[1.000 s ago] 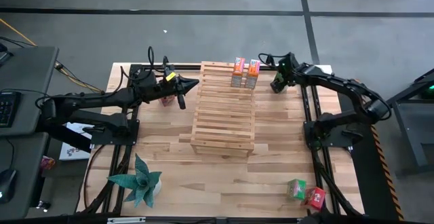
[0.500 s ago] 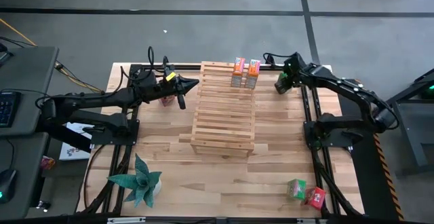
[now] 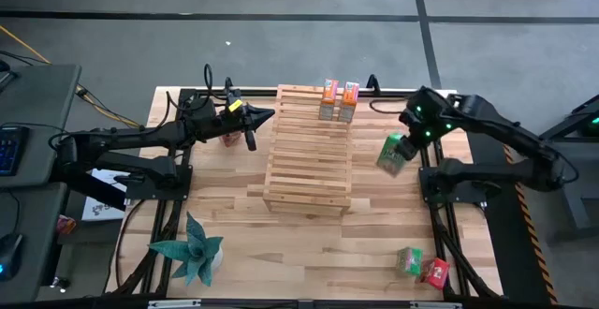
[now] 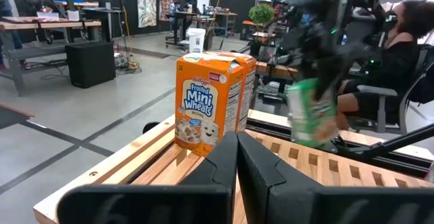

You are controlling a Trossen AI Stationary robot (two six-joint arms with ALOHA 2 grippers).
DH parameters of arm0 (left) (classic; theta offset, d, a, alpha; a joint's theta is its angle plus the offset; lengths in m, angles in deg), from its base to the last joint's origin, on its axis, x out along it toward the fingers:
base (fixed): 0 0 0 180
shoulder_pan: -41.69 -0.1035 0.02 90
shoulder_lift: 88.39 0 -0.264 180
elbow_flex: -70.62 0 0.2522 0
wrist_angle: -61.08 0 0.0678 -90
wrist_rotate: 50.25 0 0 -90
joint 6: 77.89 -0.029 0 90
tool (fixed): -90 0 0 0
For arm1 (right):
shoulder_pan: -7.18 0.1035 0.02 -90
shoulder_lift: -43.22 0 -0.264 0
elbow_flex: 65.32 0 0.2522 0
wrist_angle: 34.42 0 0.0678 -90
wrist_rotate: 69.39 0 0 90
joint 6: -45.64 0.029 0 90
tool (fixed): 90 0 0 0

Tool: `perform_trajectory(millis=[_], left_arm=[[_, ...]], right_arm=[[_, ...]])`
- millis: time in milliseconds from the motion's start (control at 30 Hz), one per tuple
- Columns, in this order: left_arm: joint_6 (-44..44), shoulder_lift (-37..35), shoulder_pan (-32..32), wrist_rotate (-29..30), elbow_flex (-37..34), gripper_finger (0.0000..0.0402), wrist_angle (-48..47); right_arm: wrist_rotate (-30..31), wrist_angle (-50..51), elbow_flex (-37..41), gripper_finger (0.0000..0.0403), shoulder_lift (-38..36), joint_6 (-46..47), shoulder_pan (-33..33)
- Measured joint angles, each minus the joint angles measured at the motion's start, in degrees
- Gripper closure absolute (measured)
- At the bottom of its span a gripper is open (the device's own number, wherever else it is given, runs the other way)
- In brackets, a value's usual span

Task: Stack cereal on shelf
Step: Put the top green cereal box on the shelf

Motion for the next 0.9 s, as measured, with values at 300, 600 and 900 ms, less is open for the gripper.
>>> perform_trajectory(millis=[300, 600, 900], left_arm=[[0.0, 0.0, 0.0, 0.0, 0.0, 0.0398, 0.0], [0.0, 0.0, 0.0, 0.0, 0.0, 0.0398, 0.0], [0.1, 0.0, 0.0, 0.0, 0.0, 0.0398, -0.2]], right_arm=[[16.7, -0.2, -17.1, 0.0287, 4.7, 12.6, 22.3], [32.8, -0.2, -29.2, 0.0287, 23.6, 13.0, 28.8], [41.4, 5.7, -42.3, 0.0286, 37.4, 11.2, 28.6]])
